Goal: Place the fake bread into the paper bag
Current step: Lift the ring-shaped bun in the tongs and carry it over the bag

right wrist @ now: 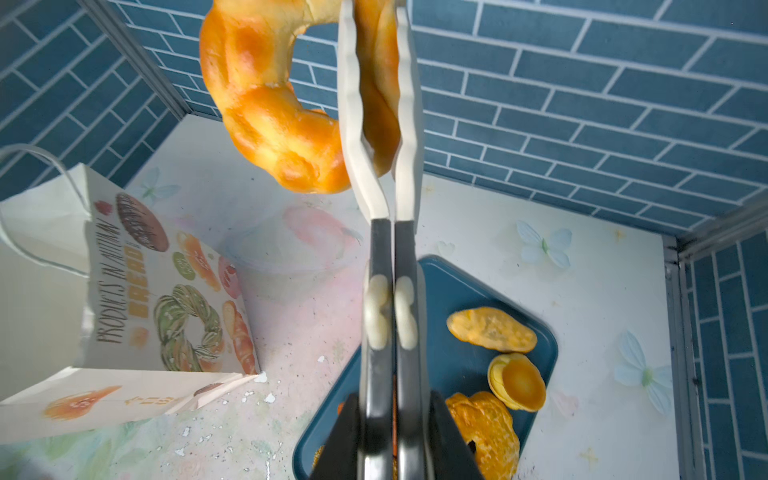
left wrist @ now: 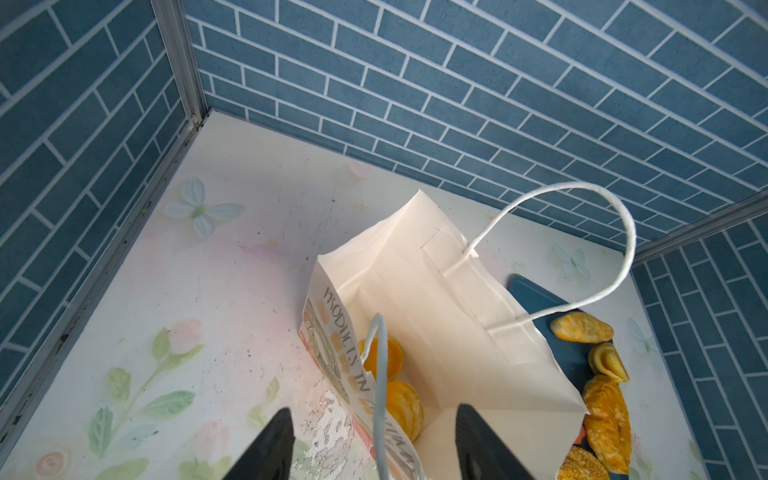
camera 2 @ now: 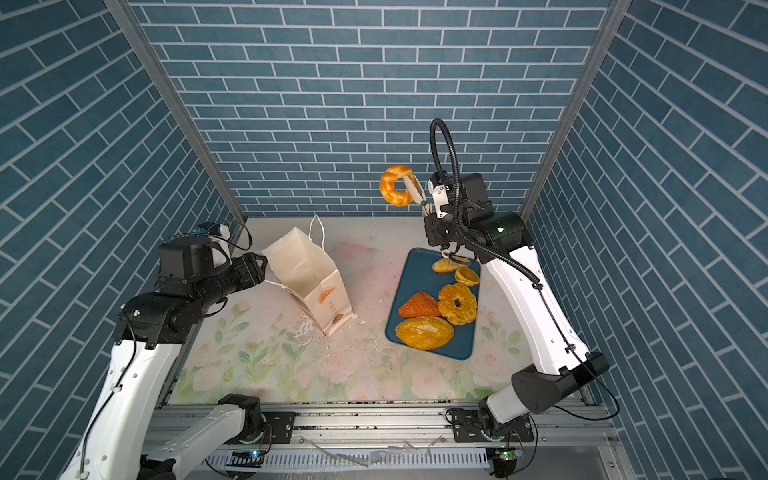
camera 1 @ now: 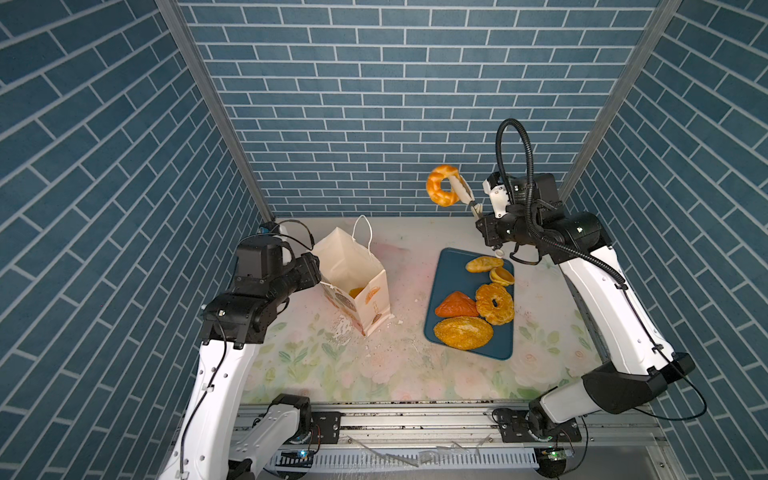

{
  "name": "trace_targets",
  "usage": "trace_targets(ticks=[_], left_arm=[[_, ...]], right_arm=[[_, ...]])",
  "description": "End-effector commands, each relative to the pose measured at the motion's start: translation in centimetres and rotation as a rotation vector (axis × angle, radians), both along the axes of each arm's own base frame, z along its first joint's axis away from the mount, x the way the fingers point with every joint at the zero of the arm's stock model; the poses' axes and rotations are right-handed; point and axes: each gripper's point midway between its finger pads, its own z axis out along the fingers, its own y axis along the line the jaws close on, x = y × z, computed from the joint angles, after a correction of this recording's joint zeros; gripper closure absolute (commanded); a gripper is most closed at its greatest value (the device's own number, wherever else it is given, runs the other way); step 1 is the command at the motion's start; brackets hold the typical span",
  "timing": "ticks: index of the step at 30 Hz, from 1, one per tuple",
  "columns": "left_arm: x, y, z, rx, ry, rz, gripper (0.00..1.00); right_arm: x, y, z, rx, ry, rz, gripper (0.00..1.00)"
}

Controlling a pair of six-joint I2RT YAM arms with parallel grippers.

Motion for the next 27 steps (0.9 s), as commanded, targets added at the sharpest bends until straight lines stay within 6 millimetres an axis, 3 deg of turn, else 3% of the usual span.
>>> trace_targets(ticks=[1, 7, 15, 22, 27], left_arm=[[-0.2, 0.1, -0.3, 0.014, 0.016, -0.002, 0.35], [0.0, -0.1, -0.2, 0.012, 0.013, -0.006, 0.35], [0.2, -0.3, -0.8, 0.010, 0.027, -0.010, 0.35], [0.7, -0.9, -1.1, -0.008, 0.035, -0.023, 0.37], [0.7, -1.2, -1.6, -0.009, 0.051, -0.034, 0.42]], right_arm=[[-0.2, 2.0, 3.3, -0.007, -0.129, 0.095, 0.86], [-1.5, 5.7, 5.5, -0.015, -0.213, 0.222, 0.87], [-3.0, 9.7, 6.3, -0.045, -0.283, 0.344, 0.87], [-5.0, 13.2, 5.0, -0.078, -0.301, 0.466, 0.87], [-6.4, 14.5, 4.5, -0.105, -0.334, 0.518, 0.87]])
